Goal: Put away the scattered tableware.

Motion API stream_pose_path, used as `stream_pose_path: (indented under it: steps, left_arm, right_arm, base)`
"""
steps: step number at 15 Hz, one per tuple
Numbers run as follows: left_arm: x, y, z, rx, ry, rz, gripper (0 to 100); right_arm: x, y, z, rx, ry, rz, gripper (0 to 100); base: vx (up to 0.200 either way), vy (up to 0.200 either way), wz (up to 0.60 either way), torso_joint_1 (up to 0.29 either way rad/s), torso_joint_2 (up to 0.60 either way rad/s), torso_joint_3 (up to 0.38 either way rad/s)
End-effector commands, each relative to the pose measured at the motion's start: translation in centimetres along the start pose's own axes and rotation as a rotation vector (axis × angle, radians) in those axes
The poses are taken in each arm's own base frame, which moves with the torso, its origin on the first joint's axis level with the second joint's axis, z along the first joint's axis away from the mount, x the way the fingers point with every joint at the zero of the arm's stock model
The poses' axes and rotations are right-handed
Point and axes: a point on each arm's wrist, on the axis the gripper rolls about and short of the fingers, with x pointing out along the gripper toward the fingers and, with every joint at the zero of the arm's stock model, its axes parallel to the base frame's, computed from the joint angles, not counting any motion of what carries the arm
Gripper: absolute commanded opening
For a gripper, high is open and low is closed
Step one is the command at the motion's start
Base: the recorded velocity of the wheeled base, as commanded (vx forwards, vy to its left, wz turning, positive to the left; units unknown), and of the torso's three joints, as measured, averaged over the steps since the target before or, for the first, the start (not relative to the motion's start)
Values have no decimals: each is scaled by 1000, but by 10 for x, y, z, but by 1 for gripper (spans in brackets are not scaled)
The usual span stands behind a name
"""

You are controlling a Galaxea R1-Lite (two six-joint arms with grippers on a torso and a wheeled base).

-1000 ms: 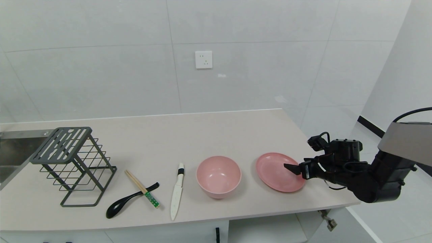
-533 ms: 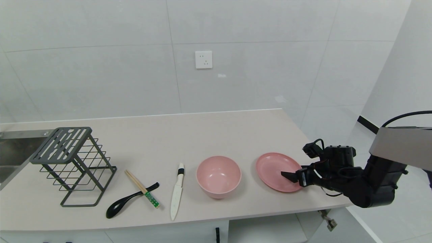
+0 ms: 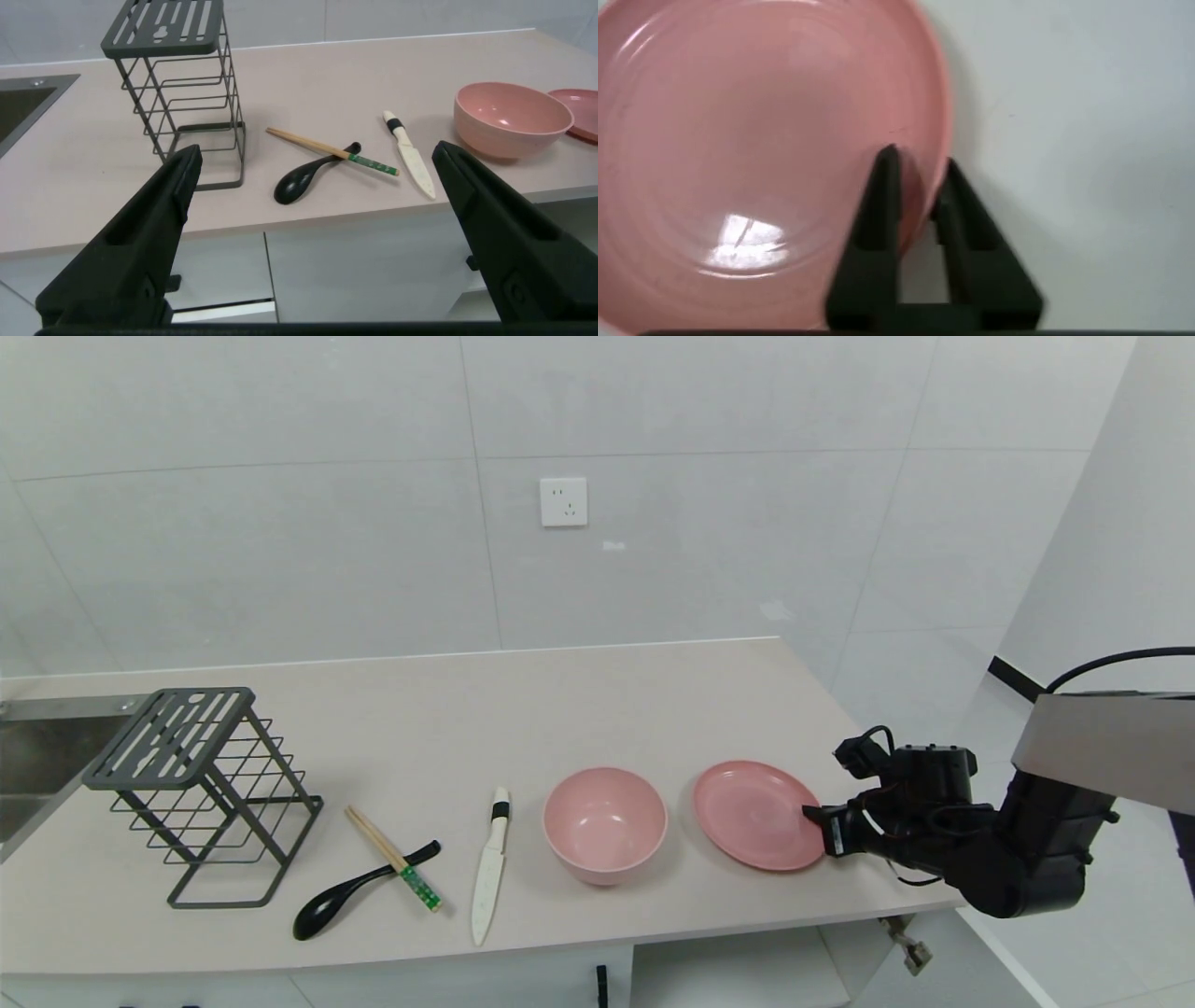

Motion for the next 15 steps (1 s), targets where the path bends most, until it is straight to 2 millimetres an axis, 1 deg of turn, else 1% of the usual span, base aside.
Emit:
stream_pose_path:
  steps: [1,2,5,6,8,10,13,15]
  left_arm:
    - [0,0,0,0,1,1,100]
    - [0,0,0,0,0,1,100]
    - [0,0,0,0,0,1,100]
    - [0,0,0,0,3,1,100]
    - [0,0,0,0,3,1,100]
    - [0,0,0,0,1,1,100]
    - [0,0,0,0,1,1,100]
    - [0,0,0,0,3,1,100]
  right_arm:
    - [-2,-6,-1,11,7,-20,0]
    - [-4,-9,5,11,-18,-28,0]
    - [-27,-5,43,5,-200,-29,0]
    - [-34,-4,51,-3,-240,-31,0]
    - [-43,-4,57,-1,-285,-35,0]
    - [-51,2,57,35,-353,-19,0]
    - [-68,21,57,125,-505,54,0]
    - [-79,31,52,169,-491,81,0]
  base:
    - [0,0,0,0,0,0]
    - [0,0,0,0,0,0]
    - [0,0,0,0,0,0]
    - [0,0,0,0,0,0]
    - [0,0,0,0,0,0]
    - [0,0,0,0,0,0]
    - [0,0,0,0,0,0]
    - [0,0,0,0,0,0]
